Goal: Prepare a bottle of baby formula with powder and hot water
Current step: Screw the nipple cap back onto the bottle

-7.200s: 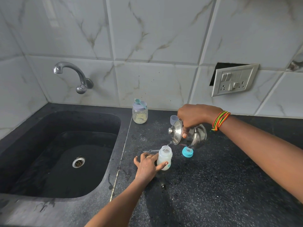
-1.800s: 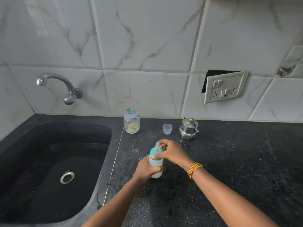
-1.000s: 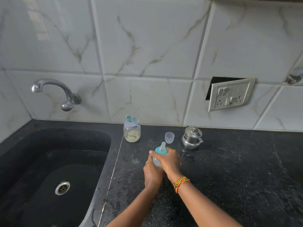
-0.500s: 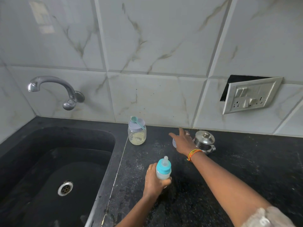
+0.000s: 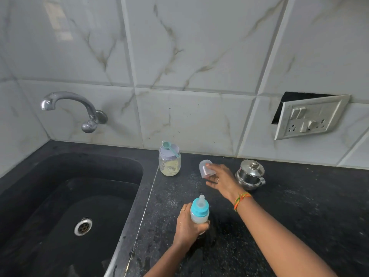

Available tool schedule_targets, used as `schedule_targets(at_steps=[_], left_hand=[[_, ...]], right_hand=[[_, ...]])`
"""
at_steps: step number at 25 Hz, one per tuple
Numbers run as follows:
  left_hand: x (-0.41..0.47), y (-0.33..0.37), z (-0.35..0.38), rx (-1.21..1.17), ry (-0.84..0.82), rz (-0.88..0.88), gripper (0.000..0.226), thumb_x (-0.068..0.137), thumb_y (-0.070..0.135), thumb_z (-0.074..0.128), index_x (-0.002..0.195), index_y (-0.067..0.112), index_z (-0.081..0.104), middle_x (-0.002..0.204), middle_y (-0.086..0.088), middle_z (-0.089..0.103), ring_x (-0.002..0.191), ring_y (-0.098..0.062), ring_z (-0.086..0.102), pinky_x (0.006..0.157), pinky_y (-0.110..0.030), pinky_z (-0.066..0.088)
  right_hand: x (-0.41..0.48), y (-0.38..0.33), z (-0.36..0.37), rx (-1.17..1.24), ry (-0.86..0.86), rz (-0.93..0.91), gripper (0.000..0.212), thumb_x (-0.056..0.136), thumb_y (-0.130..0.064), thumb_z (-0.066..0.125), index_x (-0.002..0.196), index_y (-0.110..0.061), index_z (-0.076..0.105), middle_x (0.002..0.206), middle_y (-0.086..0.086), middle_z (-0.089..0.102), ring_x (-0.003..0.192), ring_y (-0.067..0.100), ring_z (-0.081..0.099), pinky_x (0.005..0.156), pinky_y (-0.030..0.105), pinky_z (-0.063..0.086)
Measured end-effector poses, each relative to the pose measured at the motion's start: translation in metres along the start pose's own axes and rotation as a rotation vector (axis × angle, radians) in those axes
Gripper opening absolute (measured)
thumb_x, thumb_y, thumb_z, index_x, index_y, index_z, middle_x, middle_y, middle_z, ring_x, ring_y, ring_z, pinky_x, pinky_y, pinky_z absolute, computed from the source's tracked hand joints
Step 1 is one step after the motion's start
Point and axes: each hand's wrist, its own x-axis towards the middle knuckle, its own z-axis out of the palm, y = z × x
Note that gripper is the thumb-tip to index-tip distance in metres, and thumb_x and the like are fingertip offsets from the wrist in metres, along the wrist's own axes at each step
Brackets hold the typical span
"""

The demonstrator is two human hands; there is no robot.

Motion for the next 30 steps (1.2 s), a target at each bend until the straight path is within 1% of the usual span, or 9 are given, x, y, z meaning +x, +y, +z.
schedule_targets(at_steps=[2, 5, 8, 13, 18, 22, 24, 27, 30], left_hand=[[-0.006, 0.003, 0.0, 0.003, -0.011, 0.0, 0.06, 0.065, 0.024, 0.08, 0.116, 0.019, 0.05, 0.104, 0.005, 0.053, 0.097, -0.011, 0.052, 0.083, -0.021, 0.039], [-0.018, 0.006, -0.001, 0.012, -0.039, 0.028, 0.053, 0.065, 0.023, 0.08, 0.107, 0.025, 0.048, 0.103, 0.005, 0.053, 0.095, -0.01, 0.053, 0.082, -0.02, 0.04], [-0.026, 0.005, -0.001, 0.01, -0.056, 0.041, 0.049, 0.064, 0.023, 0.08, 0.101, 0.026, 0.049, 0.102, 0.002, 0.056, 0.092, -0.01, 0.055, 0.075, -0.018, 0.04], [-0.03, 0.004, -0.002, 0.037, -0.071, 0.026, 0.058, 0.067, 0.025, 0.08, 0.116, 0.017, 0.051, 0.107, 0.001, 0.056, 0.096, -0.014, 0.056, 0.078, -0.024, 0.041], [-0.03, 0.003, -0.004, 0.124, -0.091, 0.011, 0.059, 0.067, 0.028, 0.078, 0.116, 0.015, 0.05, 0.108, -0.001, 0.058, 0.097, -0.016, 0.057, 0.08, -0.029, 0.046], [-0.03, 0.004, -0.005, 0.153, -0.112, -0.003, 0.061, 0.067, 0.029, 0.077, 0.119, 0.015, 0.048, 0.111, -0.002, 0.058, 0.101, -0.018, 0.057, 0.084, -0.031, 0.047], [-0.03, 0.004, -0.005, 0.149, -0.122, -0.014, 0.062, 0.068, 0.028, 0.077, 0.12, 0.015, 0.048, 0.111, -0.002, 0.059, 0.103, -0.018, 0.058, 0.084, -0.031, 0.047], [-0.028, 0.003, -0.004, 0.148, -0.132, 0.012, 0.059, 0.067, 0.027, 0.076, 0.119, 0.018, 0.049, 0.114, -0.001, 0.058, 0.104, -0.018, 0.056, 0.082, -0.027, 0.044], [-0.026, 0.002, -0.004, 0.173, -0.131, 0.025, 0.055, 0.067, 0.026, 0.075, 0.115, 0.017, 0.051, 0.111, -0.001, 0.057, 0.103, -0.019, 0.056, 0.08, -0.028, 0.043]], right_hand=[[-0.035, 0.009, 0.0, 0.163, -0.099, -0.015, 0.013, 0.087, -0.016, 0.062, 0.095, -0.018, 0.051, 0.097, 0.007, 0.059, 0.083, 0.021, 0.059, 0.075, 0.034, 0.046], [-0.078, 0.022, -0.007, 0.22, -0.245, -0.176, 0.038, 0.082, -0.005, 0.066, 0.113, -0.022, 0.053, 0.093, 0.006, 0.065, 0.086, 0.02, 0.061, 0.079, 0.034, 0.048], [-0.102, 0.027, -0.018, -0.147, -0.348, -0.307, 0.057, 0.068, -0.011, 0.072, 0.119, -0.031, 0.057, 0.094, 0.003, 0.068, 0.089, 0.014, 0.064, 0.081, 0.028, 0.051], [-0.114, 0.028, -0.019, -0.734, -0.259, -0.366, 0.044, 0.064, -0.013, 0.069, 0.1, -0.039, 0.063, 0.105, -0.006, 0.067, 0.097, 0.016, 0.065, 0.087, 0.037, 0.053], [-0.117, 0.017, 0.002, -1.081, -0.278, -0.383, 0.041, 0.067, -0.012, 0.068, 0.105, -0.024, 0.06, 0.104, 0.0, 0.064, 0.092, 0.021, 0.06, 0.075, 0.031, 0.049], [-0.116, 0.006, 0.014, -1.316, -0.362, -0.289, 0.039, 0.073, -0.017, 0.065, 0.11, -0.02, 0.055, 0.109, 0.007, 0.059, 0.091, 0.021, 0.051, 0.068, 0.031, 0.043], [-0.117, 0.003, 0.023, -1.404, -0.355, -0.241, 0.033, 0.081, -0.034, 0.063, 0.109, -0.019, 0.055, 0.11, 0.01, 0.056, 0.092, 0.022, 0.05, 0.07, 0.03, 0.041], [-0.115, 0.004, 0.036, -1.492, -0.228, -0.196, 0.048, 0.091, -0.059, 0.04, 0.109, -0.017, 0.057, 0.116, 0.016, 0.054, 0.1, 0.032, 0.056, 0.08, 0.039, 0.043], [-0.113, 0.012, 0.043, -1.561, -0.163, -0.211, 0.049, 0.099, -0.048, 0.025, 0.115, -0.012, 0.054, 0.123, 0.022, 0.054, 0.112, 0.041, 0.053, 0.089, 0.045, 0.042]])
